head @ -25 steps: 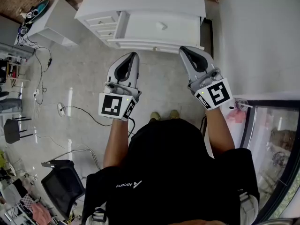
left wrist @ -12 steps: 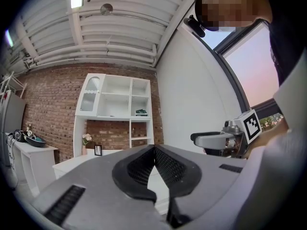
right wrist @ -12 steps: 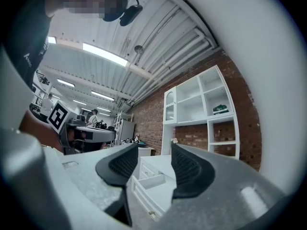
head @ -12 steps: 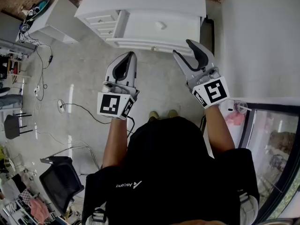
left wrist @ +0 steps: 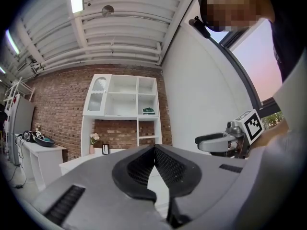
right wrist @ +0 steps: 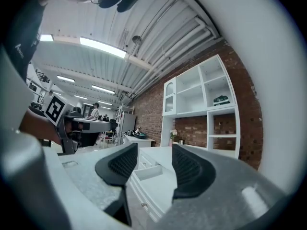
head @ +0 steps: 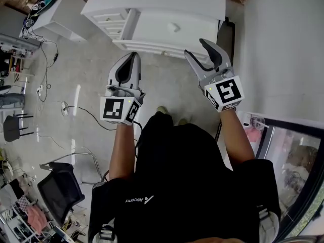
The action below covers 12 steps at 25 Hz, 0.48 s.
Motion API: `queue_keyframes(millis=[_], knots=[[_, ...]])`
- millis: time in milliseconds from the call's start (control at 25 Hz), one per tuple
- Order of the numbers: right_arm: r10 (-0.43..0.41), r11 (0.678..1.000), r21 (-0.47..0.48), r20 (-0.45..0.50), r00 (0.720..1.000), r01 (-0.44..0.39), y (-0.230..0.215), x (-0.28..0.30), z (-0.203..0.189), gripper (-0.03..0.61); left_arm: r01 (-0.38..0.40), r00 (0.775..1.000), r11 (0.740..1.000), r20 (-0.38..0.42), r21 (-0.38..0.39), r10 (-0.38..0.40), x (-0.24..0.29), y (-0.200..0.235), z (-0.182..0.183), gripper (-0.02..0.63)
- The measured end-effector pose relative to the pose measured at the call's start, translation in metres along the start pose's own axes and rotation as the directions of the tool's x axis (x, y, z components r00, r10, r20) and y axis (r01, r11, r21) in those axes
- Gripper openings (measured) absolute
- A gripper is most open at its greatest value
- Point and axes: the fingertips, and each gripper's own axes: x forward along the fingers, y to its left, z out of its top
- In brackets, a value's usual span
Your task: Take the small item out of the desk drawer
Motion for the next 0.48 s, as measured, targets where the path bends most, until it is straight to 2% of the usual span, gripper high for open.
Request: queue_keyframes(millis=[280, 480], knots=[[-0.01, 1.0, -0.009, -0.055, 0.998, 0.009, -0.024, 0.044, -0.021, 0.213, -0.005, 1.0, 1.0, -0.001, -0.01, 0.005, 0.032, 0.035, -0.014, -0.002], [-0.011, 1.0, -0.02, -0.114, 0.993, 0.009, -0.045, 0.095, -0.045, 0.213, 0.012, 1.0, 1.0, -0.008, -0.009, -0.012, 0.078, 0.074, -0.028, -0.002]])
